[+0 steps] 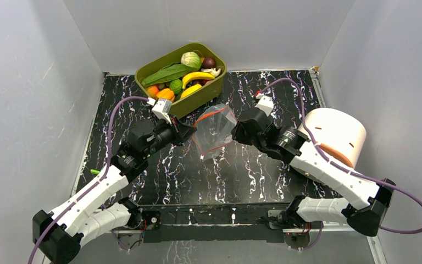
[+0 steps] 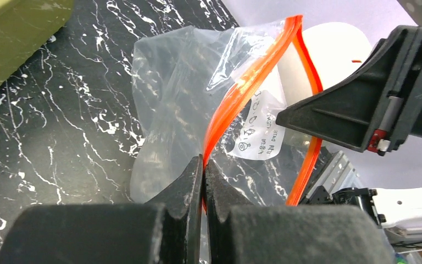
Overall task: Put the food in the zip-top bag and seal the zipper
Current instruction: Open the zipper of the food storage bag at the center of the board.
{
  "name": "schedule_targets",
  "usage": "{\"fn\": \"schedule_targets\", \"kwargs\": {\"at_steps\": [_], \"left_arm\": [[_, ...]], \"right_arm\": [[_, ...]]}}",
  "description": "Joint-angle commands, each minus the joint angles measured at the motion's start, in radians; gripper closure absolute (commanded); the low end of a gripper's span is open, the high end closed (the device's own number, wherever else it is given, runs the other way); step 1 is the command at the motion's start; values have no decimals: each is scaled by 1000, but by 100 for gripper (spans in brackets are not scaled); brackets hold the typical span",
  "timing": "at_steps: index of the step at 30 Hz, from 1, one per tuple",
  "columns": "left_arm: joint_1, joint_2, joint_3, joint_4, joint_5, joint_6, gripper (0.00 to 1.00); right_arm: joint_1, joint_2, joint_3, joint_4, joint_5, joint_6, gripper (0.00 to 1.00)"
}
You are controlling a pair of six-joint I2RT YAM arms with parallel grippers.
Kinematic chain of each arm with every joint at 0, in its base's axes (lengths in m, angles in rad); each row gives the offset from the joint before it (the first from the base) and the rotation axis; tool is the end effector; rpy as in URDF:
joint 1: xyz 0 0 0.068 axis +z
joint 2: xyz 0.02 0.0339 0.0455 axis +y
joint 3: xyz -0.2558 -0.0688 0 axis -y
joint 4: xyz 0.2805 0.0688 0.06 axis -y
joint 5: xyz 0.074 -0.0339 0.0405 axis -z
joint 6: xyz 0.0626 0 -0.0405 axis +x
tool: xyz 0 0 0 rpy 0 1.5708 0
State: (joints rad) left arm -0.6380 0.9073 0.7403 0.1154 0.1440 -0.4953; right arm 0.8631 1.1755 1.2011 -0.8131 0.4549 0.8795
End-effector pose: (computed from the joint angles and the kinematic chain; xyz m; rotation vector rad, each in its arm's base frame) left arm 0.2234 -0.1768 0.3206 0.2389 1.6981 -0.9763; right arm 0.2109 0.2042 0.3245 0.2365 2.2773 0.3806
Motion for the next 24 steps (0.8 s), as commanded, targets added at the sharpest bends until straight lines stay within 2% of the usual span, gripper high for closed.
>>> {"fn": "schedule_targets", "kwargs": {"at_steps": [1,8,12,16,21,23,24], "left_arm": [[2,-17,-21,80,34,-76,100],[2,-28,-27,84,27,-118,100],[2,-25,-34,88,31,-145,100],[2,-25,-39,87,27,-151,100],[3,-11,-46,112,18,-162,100],[2,5,-40,119,22,-160,100],[2,13,-33,116,23,-156,100]], "right_arm": [[-1,-48,2,164,-64,-20,77],[-1,-54,14,126,-26,-13,71],[-1,-62,15,110,-13,-19,80],[-1,-66,13,102,-16,-23,68],[-1,-68,15,98,-50,-23,67],[-1,-68,15,103,-56,-58,70],[-1,-68,15,105,-55,-65,77]]}}
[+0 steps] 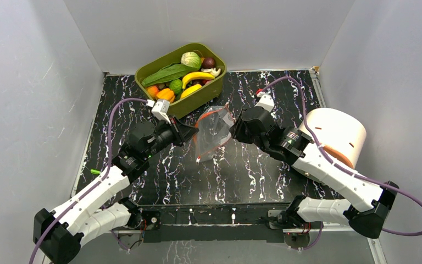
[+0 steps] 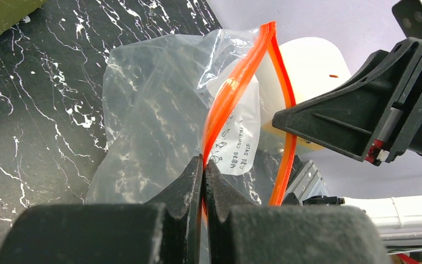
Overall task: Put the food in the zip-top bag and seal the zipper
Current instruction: Open the zipper of the food storage bag at the center of the board.
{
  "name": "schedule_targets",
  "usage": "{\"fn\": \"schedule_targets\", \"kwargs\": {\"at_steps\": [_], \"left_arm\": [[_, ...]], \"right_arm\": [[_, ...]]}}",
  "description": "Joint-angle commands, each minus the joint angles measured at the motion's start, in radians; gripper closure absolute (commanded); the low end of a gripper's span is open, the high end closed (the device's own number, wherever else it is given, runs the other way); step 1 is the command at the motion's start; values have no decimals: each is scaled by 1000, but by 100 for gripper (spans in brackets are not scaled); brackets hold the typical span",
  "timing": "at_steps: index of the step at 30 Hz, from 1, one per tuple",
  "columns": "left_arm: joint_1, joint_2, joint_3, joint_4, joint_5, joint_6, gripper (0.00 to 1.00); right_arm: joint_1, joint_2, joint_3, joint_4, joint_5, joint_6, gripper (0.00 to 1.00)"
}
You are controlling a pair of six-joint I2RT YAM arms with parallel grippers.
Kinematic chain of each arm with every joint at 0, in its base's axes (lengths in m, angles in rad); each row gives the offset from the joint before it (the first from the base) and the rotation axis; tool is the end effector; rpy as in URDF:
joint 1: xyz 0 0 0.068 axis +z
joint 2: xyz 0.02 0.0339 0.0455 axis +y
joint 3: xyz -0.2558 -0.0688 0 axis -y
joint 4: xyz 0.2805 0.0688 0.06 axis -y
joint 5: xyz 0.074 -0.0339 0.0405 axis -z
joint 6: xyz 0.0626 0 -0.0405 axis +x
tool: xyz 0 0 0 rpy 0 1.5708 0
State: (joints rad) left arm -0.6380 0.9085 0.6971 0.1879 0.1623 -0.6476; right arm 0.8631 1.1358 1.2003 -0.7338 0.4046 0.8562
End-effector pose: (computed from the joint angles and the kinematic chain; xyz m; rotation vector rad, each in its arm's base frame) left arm 0.2231 -0.1780 0.3118 0.1274 1.7081 -1.1109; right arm 0.2082 0.2054 0.3418 0.2122 2.2154 0.5156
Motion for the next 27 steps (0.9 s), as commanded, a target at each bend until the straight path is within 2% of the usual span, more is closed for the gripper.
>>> {"fn": "schedule_targets", "kwargs": {"at_steps": [1,4,8,11,13,15,17,19,21,27], "left_arm": [[2,21,19,37,4,2,100],[2,30,41,14,2,15,100],[2,17,50,-22,-32,45,100],[2,11,70,-108,-80,66,100],[2,14,92,-143,-89,72,97],[3,21,106,-145,-68,59,90],[3,35,126,-139,-25,46,81],[2,56,157,-156,26,84,64],[1,70,193,-206,34,130,49],[3,50,230,-251,27,208,28]], "right_arm": [[-1,-26,14,26,-3,-48,84],[-1,-31,3,27,11,-63,100],[-1,-50,34,-28,99,-97,100],[-2,-76,66,-83,193,-128,100],[-1,-99,65,-85,198,-148,100],[-1,-116,53,-52,153,-179,100],[-1,-135,31,16,39,-228,100],[-1,-150,20,67,-42,-272,100],[-1,-151,27,56,-51,-285,100],[-1,-140,47,-28,48,-319,100]]}}
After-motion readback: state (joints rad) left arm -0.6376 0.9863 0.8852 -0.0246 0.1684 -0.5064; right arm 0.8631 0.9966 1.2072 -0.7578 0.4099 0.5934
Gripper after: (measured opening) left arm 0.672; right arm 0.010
